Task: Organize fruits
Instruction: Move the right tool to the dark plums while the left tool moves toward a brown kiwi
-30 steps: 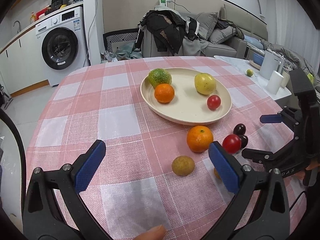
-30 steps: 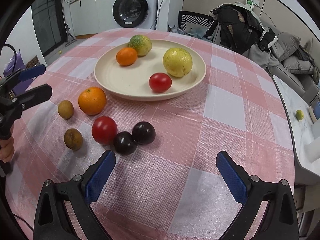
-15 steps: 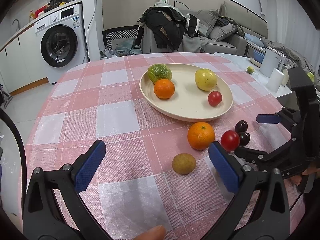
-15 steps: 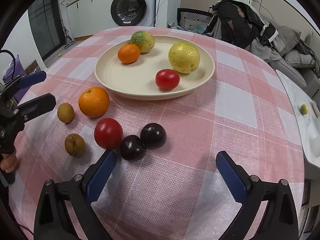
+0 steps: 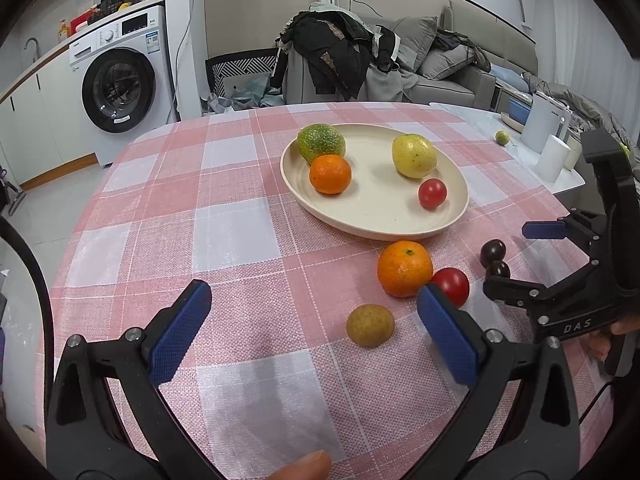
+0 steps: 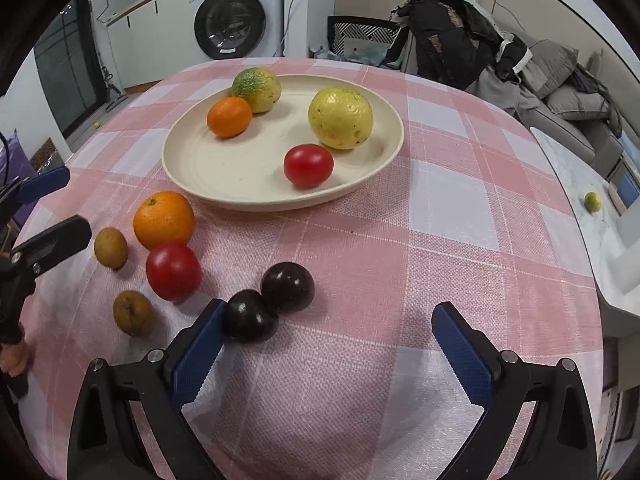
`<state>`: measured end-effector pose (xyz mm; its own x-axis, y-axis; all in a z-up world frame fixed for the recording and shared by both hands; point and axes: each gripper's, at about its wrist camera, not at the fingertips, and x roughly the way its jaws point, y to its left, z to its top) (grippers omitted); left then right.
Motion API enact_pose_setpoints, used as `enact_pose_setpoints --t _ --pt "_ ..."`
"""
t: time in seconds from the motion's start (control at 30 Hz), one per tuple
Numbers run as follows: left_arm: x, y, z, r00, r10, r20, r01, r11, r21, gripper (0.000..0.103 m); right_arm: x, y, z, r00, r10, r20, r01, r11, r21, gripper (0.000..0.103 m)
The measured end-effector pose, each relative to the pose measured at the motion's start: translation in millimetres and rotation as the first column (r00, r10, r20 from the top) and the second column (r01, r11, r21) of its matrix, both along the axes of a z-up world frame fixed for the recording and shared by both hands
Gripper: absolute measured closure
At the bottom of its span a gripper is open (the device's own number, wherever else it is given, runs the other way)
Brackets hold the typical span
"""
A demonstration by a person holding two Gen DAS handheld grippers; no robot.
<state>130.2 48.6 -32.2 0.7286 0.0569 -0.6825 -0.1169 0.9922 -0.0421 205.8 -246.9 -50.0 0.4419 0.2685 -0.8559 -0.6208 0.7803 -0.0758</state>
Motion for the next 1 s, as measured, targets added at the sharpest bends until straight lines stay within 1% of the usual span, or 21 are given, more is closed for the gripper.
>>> enact_pose_setpoints --t 0.1,0.17,0.33,0.43,0.5,0.53,0.6,0.63,0.67,0.7,0.8,0.9,1.0 --pt "0.0 0.0 0.1 1.000 0.001 0.000 -0.001 1.000 0.003 0.001 3.1 -7.1 1.5 1.000 0.023 -0.017 -0.022 1.000 0.019 0.001" --pt "0.1 0.0 0.0 1.000 -0.001 0.000 0.001 1.000 0.001 0.001 3.2 -11.1 2.1 0.999 0.045 -0.021 -0.045 0.999 0.014 0.002" --pt "0.1 -0.3 -1.6 1.000 -0.004 -0.003 0.004 1.000 0.004 0.001 3.7 -18.4 4.2 0.997 0.068 -0.043 -0.067 0.997 0.026 0.008" --pt "0.3 -0.6 -2.4 1.000 -0.006 -0.004 0.006 1.000 0.001 0.001 1.0 -18.0 4.4 0.993 0.099 -0.070 -0.097 0.995 0.036 0.021" --pt "0.3 -0.6 -2.7 1.000 -0.005 -0.004 0.005 1.000 0.002 0.001 -3.7 -16.3 4.9 0.991 0.115 -0.067 -0.113 0.993 0.039 0.029" --pt "0.1 -0.5 -3.0 1.000 -0.006 -0.004 0.006 1.000 0.002 0.001 -5.6 -16.0 5.6 0.990 0.126 -0.067 -0.123 0.991 0.045 0.031" --pt "0.2 -0.8 -3.0 1.000 -0.006 -0.004 0.006 1.000 0.001 0.001 -7.9 -15.8 7.4 0.987 0.142 -0.075 -0.137 0.988 0.067 0.042" --pt "0.3 -0.9 -3.0 1.000 -0.005 -0.005 0.005 1.000 0.003 0.001 -8.7 -15.3 8.1 0.986 0.147 -0.077 -0.141 0.987 0.074 0.044" --pt "0.2 -0.9 -3.0 1.000 -0.005 -0.005 0.005 1.000 0.004 0.001 -9.6 -14.6 8.6 0.985 0.153 -0.079 -0.147 0.986 0.077 0.050" --pt "0.2 -0.9 -2.8 1.000 -0.004 -0.005 0.004 1.000 0.003 0.001 -11.4 -13.8 9.3 0.984 0.161 -0.078 -0.155 0.985 0.077 0.052" --pt "0.1 -1.0 -3.3 1.000 -0.010 -0.005 0.010 1.000 -0.006 0.001 -18.8 -10.8 12.0 0.977 0.200 -0.074 -0.194 0.978 0.080 0.052" --pt "0.0 -0.5 -3.1 1.000 -0.009 -0.006 0.009 1.000 -0.004 0.001 -23.5 -9.7 16.4 0.971 0.229 -0.075 -0.219 0.968 0.120 0.052" --pt "0.0 -0.5 -3.5 1.000 -0.011 -0.003 0.011 1.000 -0.008 0.001 -28.5 -6.6 19.6 0.965 0.253 -0.062 -0.244 0.960 0.135 0.052"
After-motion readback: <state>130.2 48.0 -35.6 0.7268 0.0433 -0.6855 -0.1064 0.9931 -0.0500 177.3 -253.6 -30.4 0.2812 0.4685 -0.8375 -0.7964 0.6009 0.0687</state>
